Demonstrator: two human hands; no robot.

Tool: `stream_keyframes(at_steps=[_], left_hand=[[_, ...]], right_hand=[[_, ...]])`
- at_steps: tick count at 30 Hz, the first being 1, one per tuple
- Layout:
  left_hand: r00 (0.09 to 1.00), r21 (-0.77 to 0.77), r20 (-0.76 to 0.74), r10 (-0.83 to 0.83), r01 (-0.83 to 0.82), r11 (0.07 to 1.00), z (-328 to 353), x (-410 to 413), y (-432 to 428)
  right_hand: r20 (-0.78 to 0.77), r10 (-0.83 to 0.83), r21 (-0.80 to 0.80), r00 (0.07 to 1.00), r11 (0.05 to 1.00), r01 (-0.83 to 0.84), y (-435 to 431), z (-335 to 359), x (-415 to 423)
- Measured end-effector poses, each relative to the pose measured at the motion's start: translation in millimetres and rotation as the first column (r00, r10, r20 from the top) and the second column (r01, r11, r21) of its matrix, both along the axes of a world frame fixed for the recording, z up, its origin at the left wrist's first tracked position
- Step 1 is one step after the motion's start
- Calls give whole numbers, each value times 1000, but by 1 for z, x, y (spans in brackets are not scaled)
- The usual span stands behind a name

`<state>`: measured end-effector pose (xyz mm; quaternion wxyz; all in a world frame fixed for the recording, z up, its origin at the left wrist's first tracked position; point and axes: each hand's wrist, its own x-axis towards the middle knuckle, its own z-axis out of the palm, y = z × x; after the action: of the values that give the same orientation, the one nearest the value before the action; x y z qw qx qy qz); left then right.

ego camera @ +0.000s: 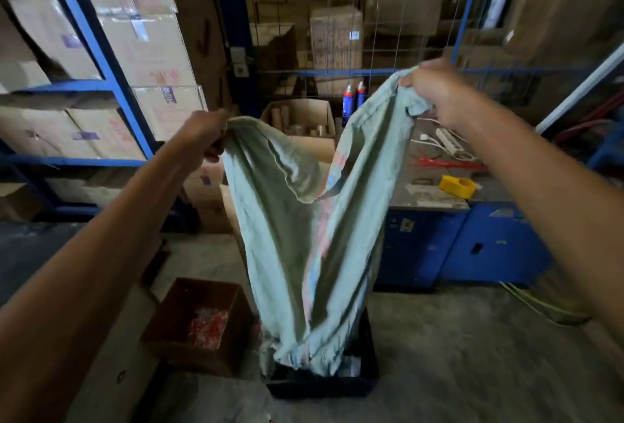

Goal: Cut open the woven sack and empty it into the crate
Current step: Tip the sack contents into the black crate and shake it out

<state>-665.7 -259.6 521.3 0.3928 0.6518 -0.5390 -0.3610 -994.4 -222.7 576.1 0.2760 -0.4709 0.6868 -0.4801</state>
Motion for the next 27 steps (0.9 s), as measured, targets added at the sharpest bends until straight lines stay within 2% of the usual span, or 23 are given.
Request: stream_keyframes(at_steps=[2, 3, 5, 6, 8, 10, 11, 12, 14, 15, 18, 20, 24, 25, 27], left_hand=[[995, 44, 46, -86, 84, 995, 34, -3, -3], [983, 121, 105, -150, 137, 983, 44, -4, -3], [906, 315, 278, -318, 227, 922, 58, -3, -2], [834, 411, 370, -409, 248, 877, 65, -4, 1], [589, 523, 617, -522, 189, 831, 84, -4, 9], [319, 448, 833, -453, 91, 889, 103, 0, 18], [248, 367, 895, -370, 63, 928, 109, 4, 22], [226, 281, 932, -284, 46, 959, 113, 10, 22], [252, 118, 959, -129, 58, 991, 110, 22, 17], [302, 42, 951, -64, 78, 996, 106, 26, 15], [452, -97, 892, 3, 185, 978, 89, 27, 5], [580, -234, 814, 32, 277, 932, 79, 17, 4], [859, -518, 498, -124, 409, 751, 74, -21, 17], [887, -562, 414, -203, 425, 710, 77, -29, 22], [871, -591, 272, -409, 487, 643, 80, -41, 26]], right_hand=[[-161, 31, -17, 986, 999, -34, -1, 35, 5], [-268, 72, 37, 961, 997, -64, -1, 44, 8], [-513, 158, 162, 843, 983, -86, 0, 54, 15], [-638, 169, 188, 751, 980, -60, -1, 56, 17], [-818, 90, 116, 568, 993, 9, 0, 60, 21], [-893, -1, 28, 450, 998, 59, 7, 66, 26], [-914, -38, -4, 403, 996, 86, 9, 69, 28], [-928, -69, -28, 365, 993, 114, 10, 72, 29], [-942, -112, -71, 318, 988, 137, 13, 75, 31], [-937, -118, -78, 329, 988, 133, 14, 76, 32], [-873, -120, -115, 473, 993, 39, 14, 73, 42], [-805, -75, -156, 589, 984, -89, 13, 71, 57], [-703, 109, -194, 702, 921, -337, 12, 78, 91], [-675, 146, -197, 723, 909, -367, 13, 81, 99], [-621, 210, -179, 755, 900, -398, 15, 89, 109]])
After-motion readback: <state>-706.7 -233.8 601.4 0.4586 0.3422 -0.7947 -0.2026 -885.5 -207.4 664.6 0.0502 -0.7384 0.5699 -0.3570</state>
